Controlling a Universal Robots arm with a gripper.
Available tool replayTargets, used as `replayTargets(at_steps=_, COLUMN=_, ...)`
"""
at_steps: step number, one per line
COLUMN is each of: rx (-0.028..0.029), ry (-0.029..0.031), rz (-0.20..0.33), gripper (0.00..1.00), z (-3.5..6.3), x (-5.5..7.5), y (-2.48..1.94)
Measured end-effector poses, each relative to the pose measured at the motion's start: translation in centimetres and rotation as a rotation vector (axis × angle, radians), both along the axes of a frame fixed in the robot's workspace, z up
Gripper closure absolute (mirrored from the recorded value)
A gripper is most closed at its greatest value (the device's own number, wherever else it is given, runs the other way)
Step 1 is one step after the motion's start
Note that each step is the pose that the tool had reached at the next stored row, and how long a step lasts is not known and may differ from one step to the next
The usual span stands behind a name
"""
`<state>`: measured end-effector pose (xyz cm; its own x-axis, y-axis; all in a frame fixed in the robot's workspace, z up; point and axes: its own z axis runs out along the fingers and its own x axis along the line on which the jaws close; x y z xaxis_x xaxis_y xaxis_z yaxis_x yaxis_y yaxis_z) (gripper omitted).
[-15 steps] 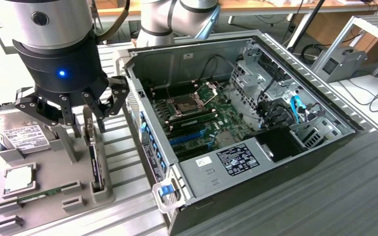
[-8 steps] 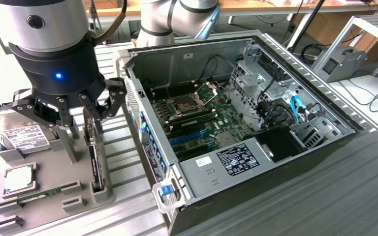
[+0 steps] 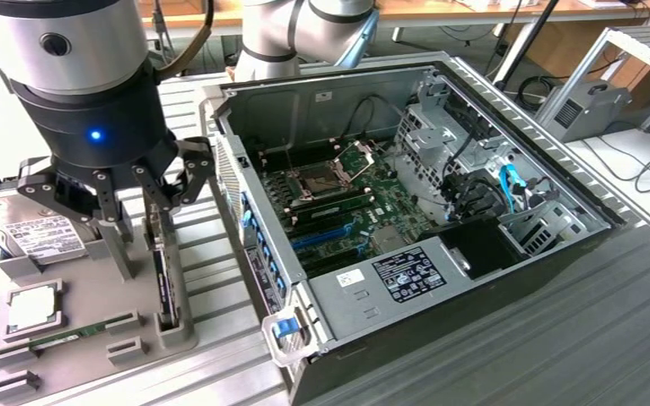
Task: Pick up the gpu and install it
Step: 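Pick up the gpu and move the gpu toward the slot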
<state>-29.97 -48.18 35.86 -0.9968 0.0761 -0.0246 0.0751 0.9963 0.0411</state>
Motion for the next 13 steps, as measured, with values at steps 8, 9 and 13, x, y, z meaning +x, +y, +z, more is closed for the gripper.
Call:
replayTargets(at_steps=8, rx=0.0, ry=0.0, rz=0.0, gripper=0.58, z=-0.25, x=-0.19, y=0.0)
replayTargets(at_steps=9, rx=0.0001, ry=-0.0001, rz=0.0, gripper=0.58, z=-0.28, x=-0.21, y=0.0)
replayTargets(at_steps=13, rx=0.0, ry=-0.0001, rz=0.0, gripper=0.58, z=-0.43, x=-0.29, y=0.0)
